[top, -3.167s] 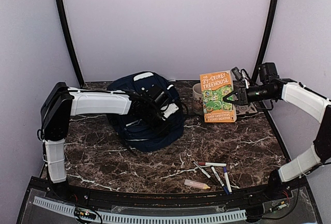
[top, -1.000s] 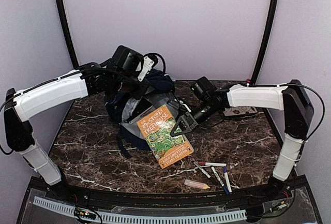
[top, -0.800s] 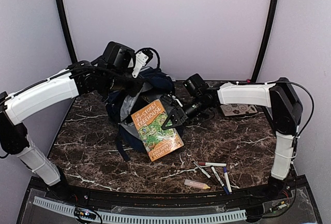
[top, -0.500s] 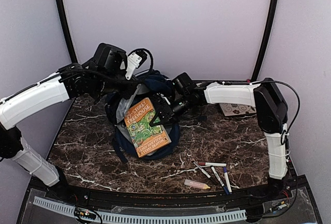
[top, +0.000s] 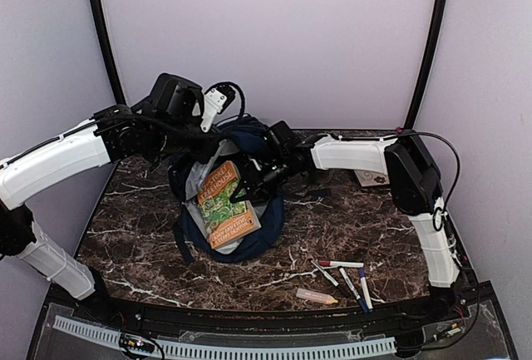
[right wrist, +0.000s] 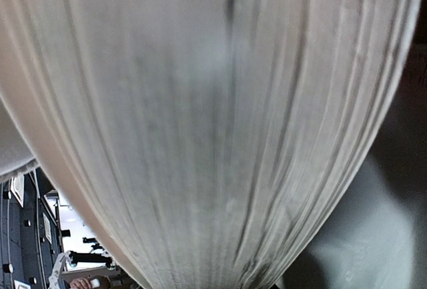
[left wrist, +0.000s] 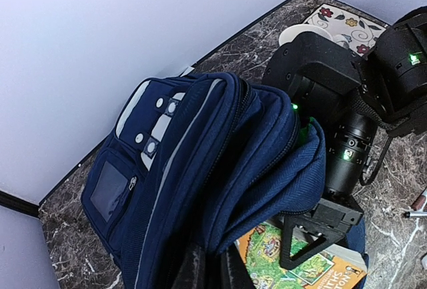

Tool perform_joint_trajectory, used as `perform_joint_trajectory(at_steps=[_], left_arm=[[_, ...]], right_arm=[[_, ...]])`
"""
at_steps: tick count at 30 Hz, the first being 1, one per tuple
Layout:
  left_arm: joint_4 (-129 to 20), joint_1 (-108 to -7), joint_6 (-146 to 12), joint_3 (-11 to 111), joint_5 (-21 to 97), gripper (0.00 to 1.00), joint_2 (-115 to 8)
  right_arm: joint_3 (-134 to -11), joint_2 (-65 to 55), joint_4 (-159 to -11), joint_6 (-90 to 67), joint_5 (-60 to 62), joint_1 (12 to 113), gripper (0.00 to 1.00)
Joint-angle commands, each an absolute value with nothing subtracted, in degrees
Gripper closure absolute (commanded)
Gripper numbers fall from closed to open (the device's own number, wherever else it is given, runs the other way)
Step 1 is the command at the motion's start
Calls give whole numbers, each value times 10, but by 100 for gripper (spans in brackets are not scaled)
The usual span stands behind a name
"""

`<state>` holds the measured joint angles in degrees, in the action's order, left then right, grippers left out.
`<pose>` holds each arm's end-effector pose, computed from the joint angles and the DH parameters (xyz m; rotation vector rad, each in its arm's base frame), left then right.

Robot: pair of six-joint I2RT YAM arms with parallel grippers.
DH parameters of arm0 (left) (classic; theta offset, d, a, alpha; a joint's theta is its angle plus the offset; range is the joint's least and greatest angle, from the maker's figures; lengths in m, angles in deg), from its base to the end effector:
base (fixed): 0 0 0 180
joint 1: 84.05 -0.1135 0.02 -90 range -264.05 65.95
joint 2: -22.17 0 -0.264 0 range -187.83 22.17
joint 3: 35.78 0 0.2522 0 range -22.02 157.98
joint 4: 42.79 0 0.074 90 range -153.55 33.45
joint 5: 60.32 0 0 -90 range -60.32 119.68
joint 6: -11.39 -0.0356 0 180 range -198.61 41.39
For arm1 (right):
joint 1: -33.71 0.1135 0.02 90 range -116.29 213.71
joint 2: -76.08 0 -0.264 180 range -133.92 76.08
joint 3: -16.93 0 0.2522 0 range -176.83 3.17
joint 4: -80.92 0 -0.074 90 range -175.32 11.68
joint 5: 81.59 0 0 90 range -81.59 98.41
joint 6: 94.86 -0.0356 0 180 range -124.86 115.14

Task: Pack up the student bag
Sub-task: Place the book in the largest pocket of the bag.

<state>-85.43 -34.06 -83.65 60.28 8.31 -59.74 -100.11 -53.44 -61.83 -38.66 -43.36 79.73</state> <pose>0.2167 -0.2380 0.3854 0.7321 1.8964 -0.1073 0.3245 0.3766 0.1894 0.7400 -2.5473 -1.5864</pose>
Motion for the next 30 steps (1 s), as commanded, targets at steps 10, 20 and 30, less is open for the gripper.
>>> perform_joint_trajectory(at_steps=[10,20,30], left_arm=[[-785,-334,-810,602,115,100,-549],[-777,-334,-786,565,69,100,-531],[-752,-334,-769,522,69,100,-503]], right_arm=[[-1084,-629,-669,-385,-380,783,91],[-1034,-551,-601,-270,-256,803,46],[-930,-443,-562,-189,-143,850,37]])
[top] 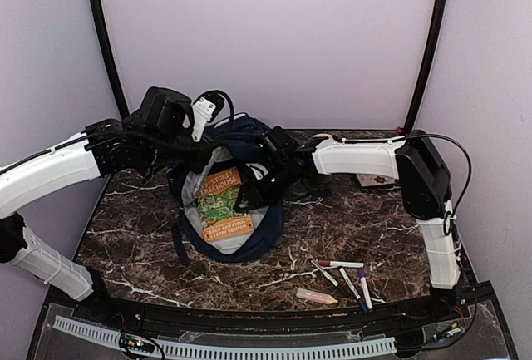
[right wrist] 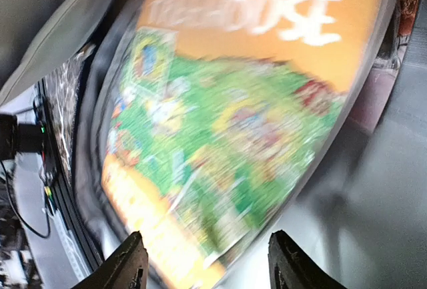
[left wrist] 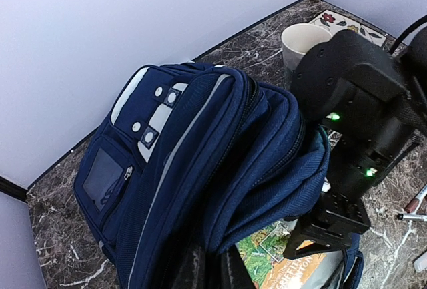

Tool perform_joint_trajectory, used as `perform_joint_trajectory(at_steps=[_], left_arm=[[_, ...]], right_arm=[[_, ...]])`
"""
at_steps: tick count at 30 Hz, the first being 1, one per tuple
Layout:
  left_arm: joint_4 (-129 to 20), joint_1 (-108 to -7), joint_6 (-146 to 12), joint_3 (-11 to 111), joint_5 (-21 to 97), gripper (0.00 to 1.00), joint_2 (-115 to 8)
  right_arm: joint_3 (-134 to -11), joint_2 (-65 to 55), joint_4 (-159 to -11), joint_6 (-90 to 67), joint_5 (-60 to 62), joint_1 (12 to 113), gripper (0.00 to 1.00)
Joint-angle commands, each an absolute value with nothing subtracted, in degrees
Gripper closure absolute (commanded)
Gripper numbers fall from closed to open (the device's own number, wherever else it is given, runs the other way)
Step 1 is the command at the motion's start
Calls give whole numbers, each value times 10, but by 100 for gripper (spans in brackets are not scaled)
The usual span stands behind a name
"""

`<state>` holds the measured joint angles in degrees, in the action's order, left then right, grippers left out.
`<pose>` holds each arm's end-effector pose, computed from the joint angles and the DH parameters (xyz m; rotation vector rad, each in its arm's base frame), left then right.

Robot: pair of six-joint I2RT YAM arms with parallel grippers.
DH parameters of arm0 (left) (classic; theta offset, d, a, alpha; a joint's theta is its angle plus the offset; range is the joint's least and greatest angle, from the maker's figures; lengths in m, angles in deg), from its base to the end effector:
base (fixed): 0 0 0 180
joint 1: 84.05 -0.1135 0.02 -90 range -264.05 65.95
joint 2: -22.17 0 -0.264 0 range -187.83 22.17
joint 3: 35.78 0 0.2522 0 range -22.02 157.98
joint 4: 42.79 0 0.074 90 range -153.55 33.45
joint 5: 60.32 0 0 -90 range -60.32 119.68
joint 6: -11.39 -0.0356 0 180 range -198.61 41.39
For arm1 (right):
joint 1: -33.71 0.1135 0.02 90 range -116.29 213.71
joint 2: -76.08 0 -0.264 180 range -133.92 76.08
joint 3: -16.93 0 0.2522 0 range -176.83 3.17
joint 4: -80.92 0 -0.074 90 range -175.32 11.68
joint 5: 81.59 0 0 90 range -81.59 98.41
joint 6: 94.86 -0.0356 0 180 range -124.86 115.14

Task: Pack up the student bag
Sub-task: Place the book in the largest pocket of the bag, then move the book to the largest pocket of the bag.

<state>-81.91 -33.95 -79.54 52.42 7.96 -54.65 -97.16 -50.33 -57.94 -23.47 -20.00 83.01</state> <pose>0.2037 -0.2231 0.3705 0.6549 1.9123 -0.1542 0.3039 0.3793 0.1875 -0.9276 2.5318 1.0597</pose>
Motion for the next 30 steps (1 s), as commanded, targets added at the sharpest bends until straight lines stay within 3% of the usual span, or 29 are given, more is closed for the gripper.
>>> perform_joint_trajectory(at_steps=[1,7,16,18,23,30], left_arm=[[-750,-334,-766,519,74,100,-500],[-744,-334,-753,513,91,100,-496],[-726,-334,-739,494,109,100,-475],[-722,-334,-736,493,118,100,-470],[-724,-334,-733,501,132,100,-470],[-725,-334,-726,511,146,100,-464]], right_arm=[[-917,-430,-558,-181,-137,857,37],[-856,-383,-550,-129,-104,902,40],[-913,-387,-536,20,15,961,62],[-919,-397,-544,56,50,969,59],[-944,-429,-551,124,97,990,41],[-984,-491,-532,180,165,1017,33]])
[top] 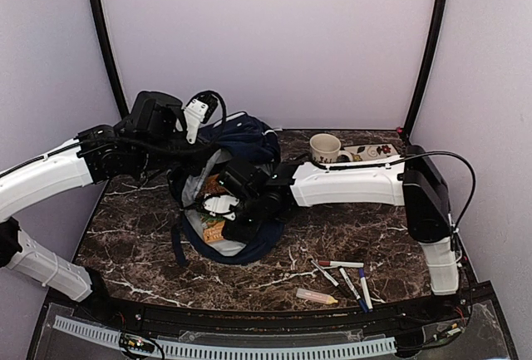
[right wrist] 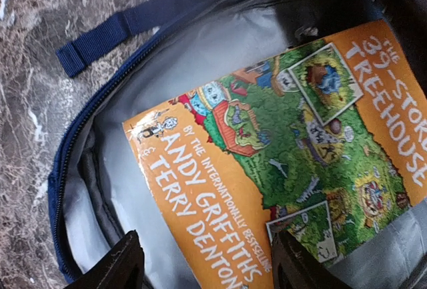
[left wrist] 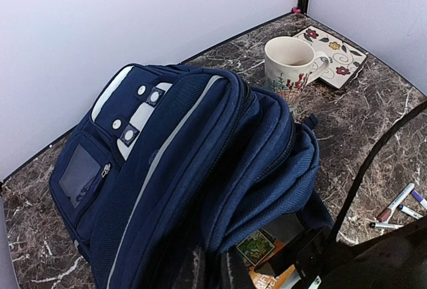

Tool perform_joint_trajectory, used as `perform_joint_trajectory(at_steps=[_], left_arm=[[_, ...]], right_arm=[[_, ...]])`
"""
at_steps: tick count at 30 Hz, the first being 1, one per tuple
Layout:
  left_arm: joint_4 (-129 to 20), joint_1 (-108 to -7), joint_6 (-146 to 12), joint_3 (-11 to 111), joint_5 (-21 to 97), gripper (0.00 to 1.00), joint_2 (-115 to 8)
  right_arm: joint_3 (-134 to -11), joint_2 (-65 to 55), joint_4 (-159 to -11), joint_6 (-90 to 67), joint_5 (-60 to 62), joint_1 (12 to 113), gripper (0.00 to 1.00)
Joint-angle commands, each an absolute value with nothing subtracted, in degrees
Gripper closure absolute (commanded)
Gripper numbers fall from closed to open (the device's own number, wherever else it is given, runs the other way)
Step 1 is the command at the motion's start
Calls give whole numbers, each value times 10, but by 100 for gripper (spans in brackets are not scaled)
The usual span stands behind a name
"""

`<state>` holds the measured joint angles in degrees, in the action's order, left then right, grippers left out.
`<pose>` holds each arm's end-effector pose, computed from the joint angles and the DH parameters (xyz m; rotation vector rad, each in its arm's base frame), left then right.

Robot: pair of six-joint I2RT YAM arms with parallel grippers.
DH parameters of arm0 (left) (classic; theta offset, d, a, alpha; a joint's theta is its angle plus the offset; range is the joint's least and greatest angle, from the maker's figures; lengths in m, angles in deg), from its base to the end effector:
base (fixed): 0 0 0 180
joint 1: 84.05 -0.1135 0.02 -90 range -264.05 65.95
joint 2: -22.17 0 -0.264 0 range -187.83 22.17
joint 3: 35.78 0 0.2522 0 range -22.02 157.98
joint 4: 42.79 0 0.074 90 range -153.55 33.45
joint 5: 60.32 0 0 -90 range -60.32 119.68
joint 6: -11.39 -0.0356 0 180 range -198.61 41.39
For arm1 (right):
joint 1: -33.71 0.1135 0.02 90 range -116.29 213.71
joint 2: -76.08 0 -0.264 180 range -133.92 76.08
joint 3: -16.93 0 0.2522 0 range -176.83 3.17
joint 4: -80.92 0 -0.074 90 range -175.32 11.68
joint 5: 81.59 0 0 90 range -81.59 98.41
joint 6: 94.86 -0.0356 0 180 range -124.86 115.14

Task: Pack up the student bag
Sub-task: Move the book to the largest pocket of the bag.

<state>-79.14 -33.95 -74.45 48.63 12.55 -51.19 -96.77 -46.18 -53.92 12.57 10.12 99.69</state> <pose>0.1938 -0.2154 0.3686 0.6035 1.9118 -0.3089 0.1944 0.4336 0.2109 -1.6775 1.9011 0.3070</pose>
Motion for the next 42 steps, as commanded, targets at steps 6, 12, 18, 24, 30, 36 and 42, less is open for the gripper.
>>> perform_joint_trajectory(at_steps=[6,12,18,24,30,36,42], left_arm=[[-725,-334,-718,508,148,100,-456],[-729,-334,-718,506,150,100,-453],[-736,-334,-717,499,151,100,-448],[-741,-334,-715,497,160,100,-442],[-739,-334,-719,493,168,100,-445],[-740,-334,-720,493,178,100,-449],[-741,-334,-722,489,176,100,-451]], right_arm=[[-1017,-534,-534,209,249,1021,34],[-1062,-562,-553,210,295,997,36],[-1089,-579,-582,225,306,963,38],[-1096,-586,-648,265,342,943,39],[-1091,-593,-726,332,394,938,39],[-1077,-589,-767,361,417,934,39],[-1056,-561,-716,332,363,938,40]])
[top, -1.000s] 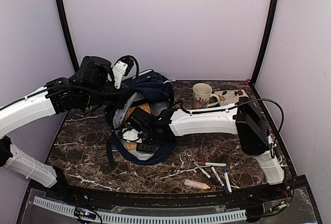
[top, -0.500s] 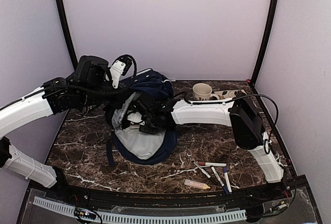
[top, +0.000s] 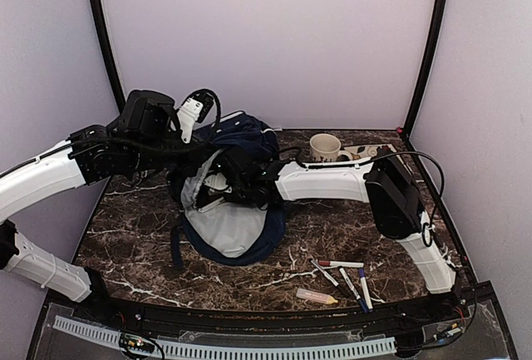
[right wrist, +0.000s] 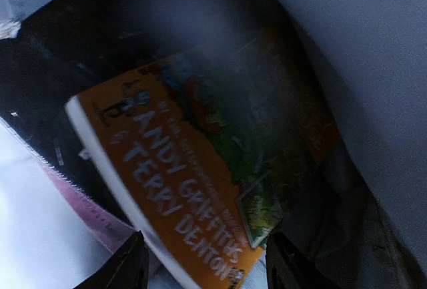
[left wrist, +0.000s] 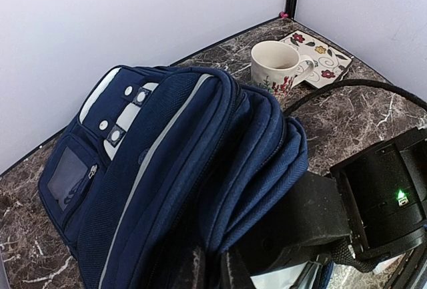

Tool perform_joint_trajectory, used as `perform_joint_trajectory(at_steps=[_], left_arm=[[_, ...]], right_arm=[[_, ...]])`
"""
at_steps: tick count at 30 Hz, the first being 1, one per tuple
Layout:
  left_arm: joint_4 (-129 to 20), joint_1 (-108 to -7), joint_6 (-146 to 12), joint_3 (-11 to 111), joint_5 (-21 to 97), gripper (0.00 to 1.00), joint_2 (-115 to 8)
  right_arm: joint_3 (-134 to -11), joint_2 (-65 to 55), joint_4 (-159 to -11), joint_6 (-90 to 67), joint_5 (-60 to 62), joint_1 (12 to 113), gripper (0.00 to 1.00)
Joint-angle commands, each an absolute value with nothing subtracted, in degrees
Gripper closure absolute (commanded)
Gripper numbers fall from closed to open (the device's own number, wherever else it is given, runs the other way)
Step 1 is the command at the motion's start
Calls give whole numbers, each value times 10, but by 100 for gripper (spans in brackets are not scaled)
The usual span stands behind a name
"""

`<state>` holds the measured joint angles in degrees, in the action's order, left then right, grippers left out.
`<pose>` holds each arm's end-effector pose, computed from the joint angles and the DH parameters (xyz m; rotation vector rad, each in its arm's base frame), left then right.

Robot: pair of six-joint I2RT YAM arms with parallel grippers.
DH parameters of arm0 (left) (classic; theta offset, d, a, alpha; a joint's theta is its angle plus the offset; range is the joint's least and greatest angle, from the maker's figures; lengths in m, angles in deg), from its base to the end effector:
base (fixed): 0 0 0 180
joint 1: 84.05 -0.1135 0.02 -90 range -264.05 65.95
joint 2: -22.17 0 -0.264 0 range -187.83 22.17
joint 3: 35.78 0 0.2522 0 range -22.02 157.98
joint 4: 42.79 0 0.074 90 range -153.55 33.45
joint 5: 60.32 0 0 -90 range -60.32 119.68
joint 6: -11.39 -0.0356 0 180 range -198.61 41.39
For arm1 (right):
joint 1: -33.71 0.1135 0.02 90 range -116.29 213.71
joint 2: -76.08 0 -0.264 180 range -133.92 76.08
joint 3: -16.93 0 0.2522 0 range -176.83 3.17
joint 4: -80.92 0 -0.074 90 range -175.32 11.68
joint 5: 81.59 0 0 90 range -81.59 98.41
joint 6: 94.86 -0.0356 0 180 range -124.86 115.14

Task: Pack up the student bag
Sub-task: Move the book to the largest pocket of the bag.

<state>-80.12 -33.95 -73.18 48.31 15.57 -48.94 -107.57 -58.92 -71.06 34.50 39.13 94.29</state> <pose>0.1857 -0.2086 0.3752 0.6111 1.9067 -0.3812 0.2794 0.4584 0.1891 -1.4579 1.5952 -0.3882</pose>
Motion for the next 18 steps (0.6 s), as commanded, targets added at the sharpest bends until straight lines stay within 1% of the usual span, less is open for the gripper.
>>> perform_joint_trajectory(at_steps=[1,5,8,10,14,16,18], left_arm=[[-745,-334,-727,491,177,100,-453],[-786,-335,-754,509,171,100,-466],[-803,-335,-772,508,163,100,-468],[-819,-337,-778,507,165,100,-473],[-836,-339,-780,485,192,100,-479],[-831,-340,-784,458,213,100,-473],[-817,-340,-792,421,234,100,-462]], right_arm=[[-1031,-541,-708,327,332,940,40],[-968,-478,-652,316,208,945,39],[-915,-405,-595,323,106,953,39],[-882,-364,-575,326,73,963,39],[-859,-303,-481,314,-15,967,39],[-829,-269,-460,310,-35,967,40],[-764,-227,-458,315,-28,964,40]])
